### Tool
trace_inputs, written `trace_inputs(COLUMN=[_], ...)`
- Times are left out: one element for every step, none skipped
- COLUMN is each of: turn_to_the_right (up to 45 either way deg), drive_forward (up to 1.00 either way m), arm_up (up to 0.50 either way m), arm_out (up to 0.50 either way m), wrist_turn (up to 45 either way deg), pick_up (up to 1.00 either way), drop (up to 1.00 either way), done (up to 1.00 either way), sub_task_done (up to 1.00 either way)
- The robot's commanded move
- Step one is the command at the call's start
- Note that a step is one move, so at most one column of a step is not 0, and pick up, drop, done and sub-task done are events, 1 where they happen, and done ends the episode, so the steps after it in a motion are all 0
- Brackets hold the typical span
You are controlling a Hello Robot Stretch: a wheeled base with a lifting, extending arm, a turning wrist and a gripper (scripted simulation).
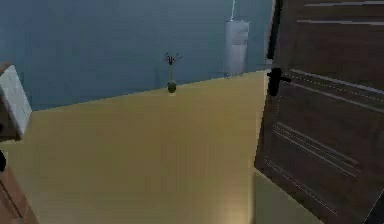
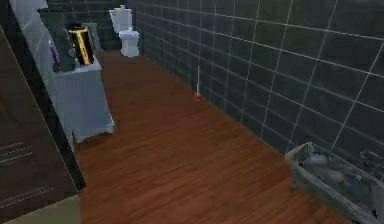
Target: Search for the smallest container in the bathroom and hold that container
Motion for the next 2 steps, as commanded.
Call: trace_inputs(turn_to_the_right=[45.0,24.0], drive_forward=[0.0,0.0], arm_up=[0.0,0.0], arm_out=[0.0,0.0], wrist_turn=[0.0,0.0], pick_up=[0.0,0.0], drop=[0.0,0.0], done=[0.0,0.0], sub_task_done=[0.0,0.0])
